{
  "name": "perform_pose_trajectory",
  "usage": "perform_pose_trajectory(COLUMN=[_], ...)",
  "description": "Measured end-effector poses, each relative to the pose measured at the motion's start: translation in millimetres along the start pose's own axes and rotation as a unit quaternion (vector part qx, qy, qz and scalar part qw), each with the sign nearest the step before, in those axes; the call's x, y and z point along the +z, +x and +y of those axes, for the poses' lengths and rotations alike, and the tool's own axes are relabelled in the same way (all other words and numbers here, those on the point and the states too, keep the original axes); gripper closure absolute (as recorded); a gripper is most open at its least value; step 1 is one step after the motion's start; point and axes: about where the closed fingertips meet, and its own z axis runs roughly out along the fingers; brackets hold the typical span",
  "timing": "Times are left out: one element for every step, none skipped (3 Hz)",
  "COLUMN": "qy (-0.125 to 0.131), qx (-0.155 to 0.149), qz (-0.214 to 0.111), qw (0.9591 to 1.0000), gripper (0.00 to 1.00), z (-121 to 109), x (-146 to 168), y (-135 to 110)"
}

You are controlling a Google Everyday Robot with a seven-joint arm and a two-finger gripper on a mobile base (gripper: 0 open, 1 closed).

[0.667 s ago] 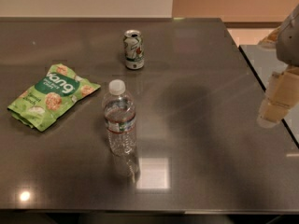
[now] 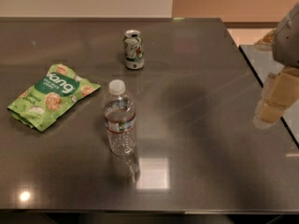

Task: Move water bottle near 7up can

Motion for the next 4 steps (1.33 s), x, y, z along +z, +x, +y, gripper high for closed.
perform_pose_trajectory(qy=[-0.024, -0.051, -0.072, -0.093], qx=[-0.011, -0.027, -0.026, -0.020], qz=[-0.045, -0.126, -0.191, -0.245], qw=[0.9986, 0.9903, 0.9785, 0.9648], gripper=[0.00, 0.00, 0.00, 0.00], z=[10, 36, 53, 67], x=[6, 21, 34, 48], y=[-23, -61, -94, -125])
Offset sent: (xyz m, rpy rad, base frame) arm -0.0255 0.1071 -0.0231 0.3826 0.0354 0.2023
